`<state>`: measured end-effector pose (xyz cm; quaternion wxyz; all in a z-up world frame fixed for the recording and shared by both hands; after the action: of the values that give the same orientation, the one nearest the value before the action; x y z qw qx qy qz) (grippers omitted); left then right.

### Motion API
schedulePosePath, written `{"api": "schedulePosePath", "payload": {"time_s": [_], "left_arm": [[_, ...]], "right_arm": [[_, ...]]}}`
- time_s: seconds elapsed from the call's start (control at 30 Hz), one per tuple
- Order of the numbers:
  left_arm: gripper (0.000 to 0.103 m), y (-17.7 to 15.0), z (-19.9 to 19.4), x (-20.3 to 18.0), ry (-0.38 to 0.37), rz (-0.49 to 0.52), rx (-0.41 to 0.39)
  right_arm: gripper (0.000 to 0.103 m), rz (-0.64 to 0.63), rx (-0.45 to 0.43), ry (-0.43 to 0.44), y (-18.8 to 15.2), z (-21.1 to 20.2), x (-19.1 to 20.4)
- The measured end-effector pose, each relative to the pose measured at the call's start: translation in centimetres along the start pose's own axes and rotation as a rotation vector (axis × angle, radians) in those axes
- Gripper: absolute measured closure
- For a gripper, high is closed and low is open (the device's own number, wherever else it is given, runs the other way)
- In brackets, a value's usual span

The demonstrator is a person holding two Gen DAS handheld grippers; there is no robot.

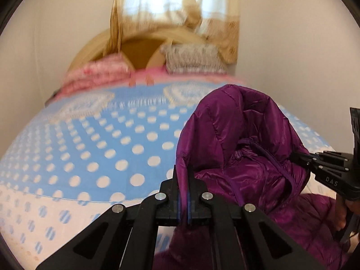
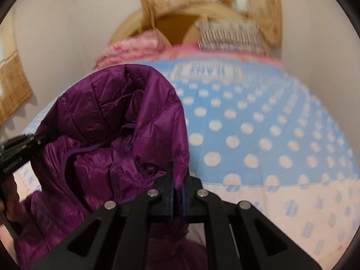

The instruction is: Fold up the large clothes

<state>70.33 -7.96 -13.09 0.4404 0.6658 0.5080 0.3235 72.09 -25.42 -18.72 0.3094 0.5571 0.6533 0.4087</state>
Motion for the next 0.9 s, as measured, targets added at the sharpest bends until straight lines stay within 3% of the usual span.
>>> {"api": "schedulePosePath", "payload": {"time_s": [0.1, 0.17, 0.23, 0.27, 0.3, 0.37, 0.43, 0.47, 0.57, 0.73, 0.9], "left_arm": [[0.101, -0.1, -5.7, -1.0, 0.006, 0.037, -0.170], [0.098, -0.8, -9.4, -1.9, 0.049, 0.100, -0.285], [0.095, -2.4, -12.5, -2.7, 0.035, 0.116, -0.338], [0.087, -3.8, -13.1, -3.1, 0.021, 0.142, -0.296], [0.081, -4.8, -13.4, -3.2, 0.023, 0.167, -0.261], [0.033, -7.5, -14.7, -3.0, 0.017, 0.181, -0.186], [0.015, -9.3, -16.3, -2.1, -0.001, 0.145, -0.143], [0.015, -9.8, -16.8, -1.7, -0.011, 0.123, -0.123], [0.015, -11.4, -16.9, 0.2, -0.009, 0.041, -0.029], [0.015, -11.0, -14.9, 3.2, 0.095, -0.110, 0.055], [0.015, -9.8, -10.8, 2.2, 0.049, -0.353, 0.189]], "right_arm": [[0.096, -0.040, -0.089, -0.001, -0.7, -3.9, 0.8], [0.096, -0.067, -0.172, 0.013, -1.5, -7.1, 1.3], [0.094, -0.077, -0.215, 0.061, -1.9, -8.7, 2.3], [0.092, -0.088, -0.195, 0.095, -2.8, -9.5, 2.5], [0.081, -0.103, -0.164, 0.103, -3.2, -9.1, 2.9], [0.071, -0.121, -0.083, 0.118, -5.3, -9.9, 2.3], [0.071, -0.115, -0.001, 0.125, -7.4, -11.2, 1.2], [0.071, -0.112, 0.016, 0.124, -7.5, -11.6, 0.5], [0.053, -0.087, 0.064, 0.090, -9.2, -13.1, -1.0], [0.051, 0.054, 0.135, 0.031, -8.7, -13.5, -1.5], [0.048, 0.341, 0.281, 0.135, -7.4, -10.9, 1.6]]}}
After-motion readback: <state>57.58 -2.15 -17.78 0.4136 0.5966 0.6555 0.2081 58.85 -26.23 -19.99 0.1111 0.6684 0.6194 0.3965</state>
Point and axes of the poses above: each gripper's, at about its wrist camera, not at the fingertips, and z roughly the way its jaws point, x to its left, y to its top, the point moved 7 cm from there along z, roughly the way its jaws point, and after that the axes turned 7 degrees about -x, right-handed, at the moved point
